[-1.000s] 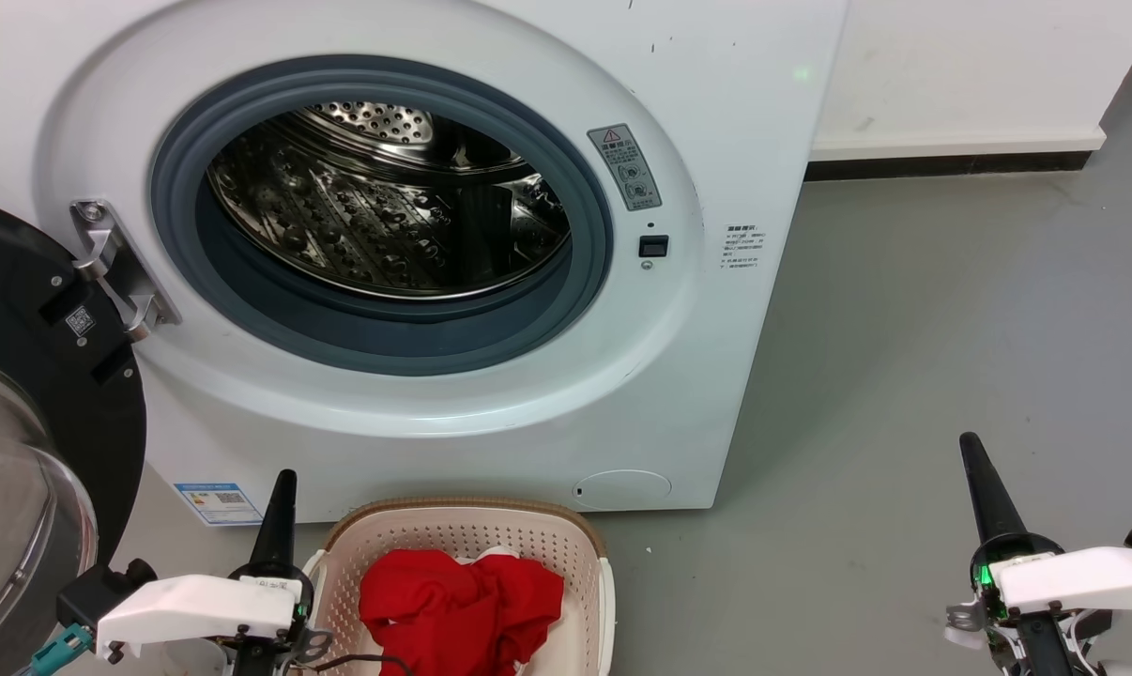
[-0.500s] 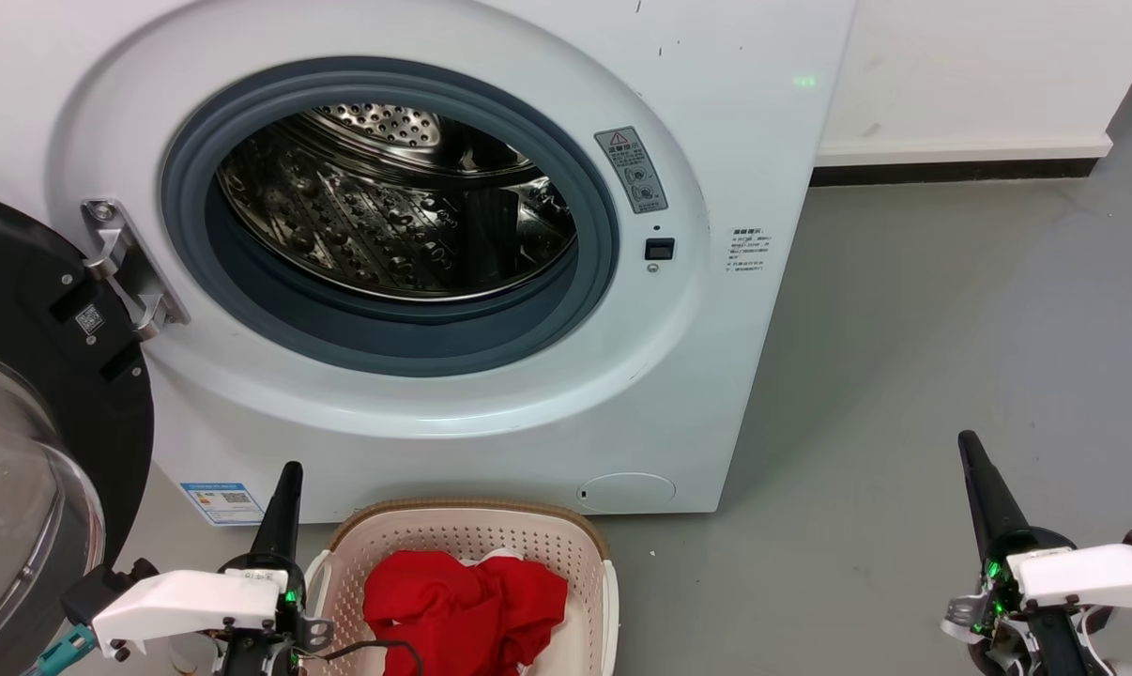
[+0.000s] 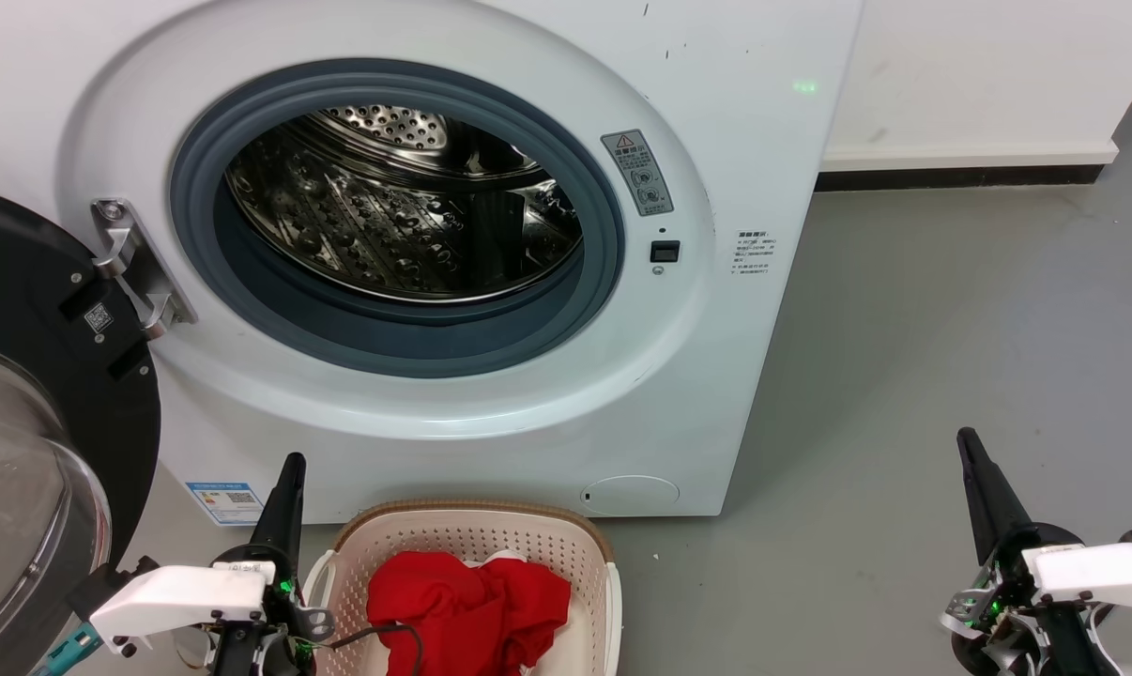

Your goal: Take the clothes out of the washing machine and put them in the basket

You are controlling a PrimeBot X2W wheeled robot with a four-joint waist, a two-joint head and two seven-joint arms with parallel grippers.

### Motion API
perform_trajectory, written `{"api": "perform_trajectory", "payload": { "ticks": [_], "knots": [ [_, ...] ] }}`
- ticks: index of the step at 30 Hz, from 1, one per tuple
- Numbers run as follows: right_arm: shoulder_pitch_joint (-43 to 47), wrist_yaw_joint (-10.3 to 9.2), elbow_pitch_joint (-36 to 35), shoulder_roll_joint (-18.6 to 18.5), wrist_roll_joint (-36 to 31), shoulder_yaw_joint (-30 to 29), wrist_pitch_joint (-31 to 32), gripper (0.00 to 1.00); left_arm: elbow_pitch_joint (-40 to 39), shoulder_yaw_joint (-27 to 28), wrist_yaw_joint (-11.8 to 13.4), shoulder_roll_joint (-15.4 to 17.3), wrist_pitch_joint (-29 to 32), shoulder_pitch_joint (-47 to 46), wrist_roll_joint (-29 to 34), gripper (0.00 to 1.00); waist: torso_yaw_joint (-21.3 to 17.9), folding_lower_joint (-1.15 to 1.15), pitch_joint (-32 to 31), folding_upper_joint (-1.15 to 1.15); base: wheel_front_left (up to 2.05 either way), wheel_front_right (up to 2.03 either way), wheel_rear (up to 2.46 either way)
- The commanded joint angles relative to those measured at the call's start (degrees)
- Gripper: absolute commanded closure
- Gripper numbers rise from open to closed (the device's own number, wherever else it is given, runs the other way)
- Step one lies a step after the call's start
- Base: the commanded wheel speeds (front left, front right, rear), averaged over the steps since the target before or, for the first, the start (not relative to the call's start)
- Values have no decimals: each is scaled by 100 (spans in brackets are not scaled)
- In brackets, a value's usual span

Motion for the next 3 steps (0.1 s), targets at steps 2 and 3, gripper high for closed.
{"api": "perform_trajectory", "payload": {
  "ticks": [2, 3],
  "knots": [
    [-126, -1, 21, 1, 191, -20, 47, 100, 23, 31, -56, -9, 48, -97, -179, 100, 8, 0, -6, 0, 0, 0, 0],
    [-139, -1, 34, 3, 284, -27, 71, 100, 36, 37, -56, -11, 67, -112, -268, 100, 14, 0, -10, 0, 0, 0, 0]
  ]
}}
